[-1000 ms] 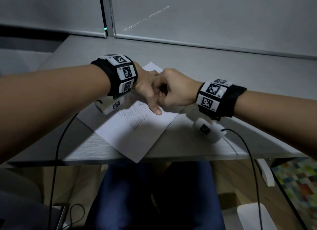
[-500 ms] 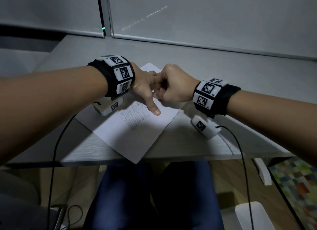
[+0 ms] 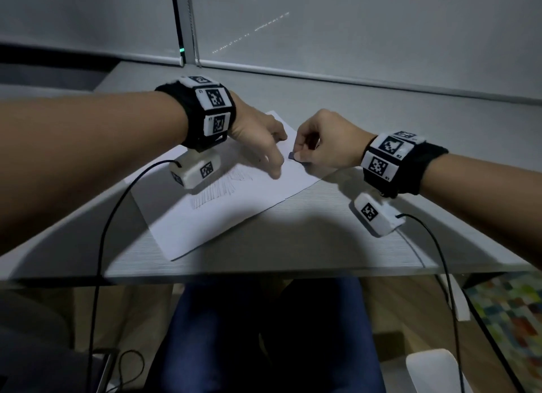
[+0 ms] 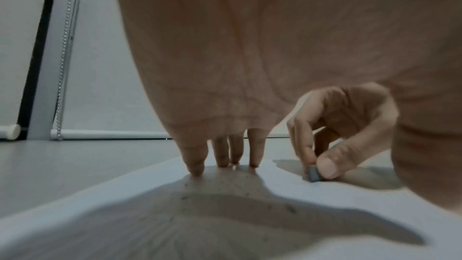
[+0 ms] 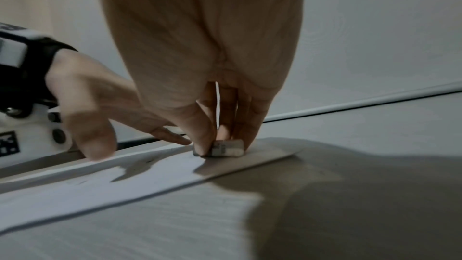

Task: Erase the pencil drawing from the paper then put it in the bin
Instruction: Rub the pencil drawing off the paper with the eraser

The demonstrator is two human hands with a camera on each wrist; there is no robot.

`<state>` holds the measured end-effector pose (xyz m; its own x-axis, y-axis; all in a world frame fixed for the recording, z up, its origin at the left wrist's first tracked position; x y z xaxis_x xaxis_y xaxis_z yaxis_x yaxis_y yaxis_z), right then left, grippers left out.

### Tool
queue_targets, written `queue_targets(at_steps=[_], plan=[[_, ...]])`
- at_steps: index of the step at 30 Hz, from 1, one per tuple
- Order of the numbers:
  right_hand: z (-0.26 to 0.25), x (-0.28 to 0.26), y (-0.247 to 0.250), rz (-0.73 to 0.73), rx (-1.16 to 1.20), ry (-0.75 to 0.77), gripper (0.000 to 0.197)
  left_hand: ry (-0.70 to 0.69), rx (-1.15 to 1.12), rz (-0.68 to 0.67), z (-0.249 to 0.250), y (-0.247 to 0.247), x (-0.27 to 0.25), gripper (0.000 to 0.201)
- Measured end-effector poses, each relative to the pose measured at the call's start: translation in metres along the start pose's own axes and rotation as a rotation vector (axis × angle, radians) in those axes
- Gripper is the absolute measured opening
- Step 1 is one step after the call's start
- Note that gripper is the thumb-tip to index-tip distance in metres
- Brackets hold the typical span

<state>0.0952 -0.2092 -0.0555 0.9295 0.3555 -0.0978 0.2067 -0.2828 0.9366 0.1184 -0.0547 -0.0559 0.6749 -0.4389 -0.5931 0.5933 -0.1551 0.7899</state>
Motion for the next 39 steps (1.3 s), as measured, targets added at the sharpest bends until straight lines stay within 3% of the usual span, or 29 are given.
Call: queue_targets(at_steps=[4, 11, 17, 23, 26, 32, 39], plan=[[0.000, -0.001, 0.004, 0.038, 0.008, 0.001, 0.012, -0.092, 0.162, 0.066, 0.009, -0.007, 0.007, 0.141], [-0.005, 0.019, 0.003, 0.117, -0.031, -0.025, 0.009, -0.075, 0.173, 0.044, 0.007, -0.009, 0.009, 0.135], [-0.025, 0.012, -0.009, -0.008, -0.013, 0.084, 0.010, -0.055, 0.211, 0.062, 0.008, -0.009, 0.009, 0.111], [-0.015, 0.025, 0.001, 0.062, -0.015, 0.005, 0.016, -0.034, 0.221, 0.030, 0.006, -0.010, 0.010, 0.127], [-0.016, 0.024, -0.002, 0.089, -0.031, -0.006, 0.015, -0.013, 0.209, 0.036, 0.006, -0.009, 0.009, 0.118], [-0.029, 0.013, -0.012, -0.024, 0.004, 0.094, 0.012, -0.005, 0.199, 0.043, 0.007, -0.009, 0.008, 0.118], [-0.006, 0.022, 0.000, 0.098, -0.048, -0.026, 0.016, 0.011, 0.205, 0.023, 0.008, -0.006, 0.012, 0.128]])
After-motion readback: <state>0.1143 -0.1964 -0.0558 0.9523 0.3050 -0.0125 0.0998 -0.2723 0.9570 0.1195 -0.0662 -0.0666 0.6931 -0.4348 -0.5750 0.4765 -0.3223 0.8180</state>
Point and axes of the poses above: each hand's wrist, its own x-axis towards the middle knuckle, its own y-axis out of the back of the hand, z = x × y, the point moved 6 cm from there along x, towards the middle knuckle, and after that the axes turned 8 degrees about -z, right-handed, at the moved point
